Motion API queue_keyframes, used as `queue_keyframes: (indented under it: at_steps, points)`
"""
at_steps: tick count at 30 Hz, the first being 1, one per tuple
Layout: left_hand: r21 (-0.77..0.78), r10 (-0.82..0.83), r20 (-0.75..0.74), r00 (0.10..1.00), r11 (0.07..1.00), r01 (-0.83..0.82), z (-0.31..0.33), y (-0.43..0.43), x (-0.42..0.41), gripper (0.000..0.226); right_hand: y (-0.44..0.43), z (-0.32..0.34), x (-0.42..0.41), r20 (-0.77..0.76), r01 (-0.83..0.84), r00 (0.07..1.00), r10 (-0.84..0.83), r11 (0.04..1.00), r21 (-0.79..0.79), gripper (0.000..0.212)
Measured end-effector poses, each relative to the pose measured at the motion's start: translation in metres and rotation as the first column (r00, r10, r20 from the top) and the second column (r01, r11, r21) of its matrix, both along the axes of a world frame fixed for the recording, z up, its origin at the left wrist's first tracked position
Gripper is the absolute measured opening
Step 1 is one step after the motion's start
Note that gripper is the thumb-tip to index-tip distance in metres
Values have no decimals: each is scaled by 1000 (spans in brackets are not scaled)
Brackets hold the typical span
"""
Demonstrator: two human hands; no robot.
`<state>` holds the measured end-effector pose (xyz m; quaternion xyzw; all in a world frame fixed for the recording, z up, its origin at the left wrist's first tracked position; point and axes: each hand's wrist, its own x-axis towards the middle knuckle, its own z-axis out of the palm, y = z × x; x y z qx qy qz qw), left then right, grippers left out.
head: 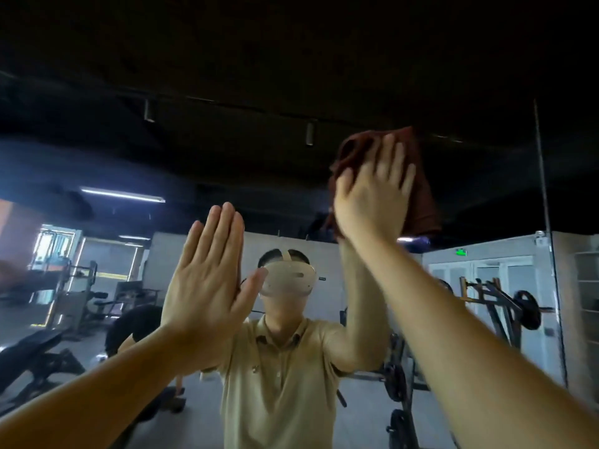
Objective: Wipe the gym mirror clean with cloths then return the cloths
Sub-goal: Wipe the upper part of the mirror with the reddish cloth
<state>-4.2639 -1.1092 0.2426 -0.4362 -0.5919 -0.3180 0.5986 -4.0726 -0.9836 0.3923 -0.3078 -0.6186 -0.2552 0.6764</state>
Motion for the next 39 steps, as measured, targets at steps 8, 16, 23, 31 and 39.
queue_keyframes:
  at_steps: [8, 16, 23, 31, 39]
  points:
    - [-133, -99, 47, 994, 986, 104, 0, -19, 6, 89, 19, -142, 29, 806, -193, 546, -230, 901, 388, 80]
    - [-189, -61, 14, 998, 980, 63, -3, -21, 1, 103, 0, -18, 19, -44, 78, 995, -88, 980, -184, 73]
    - [-168, -180, 4, 984, 969, 178, -2, -23, -2, 100, -28, -123, -47, 448, -8, 890, -87, 978, 207, 68]
    - [-162, -114, 5, 993, 980, 113, -5, -22, 1, 104, 26, -92, 57, 143, 125, 983, -113, 989, -81, 68]
    - [-147, -164, 22, 986, 975, 165, -5, -25, 3, 97, -39, -96, -60, 108, 15, 994, -20, 999, 52, 62]
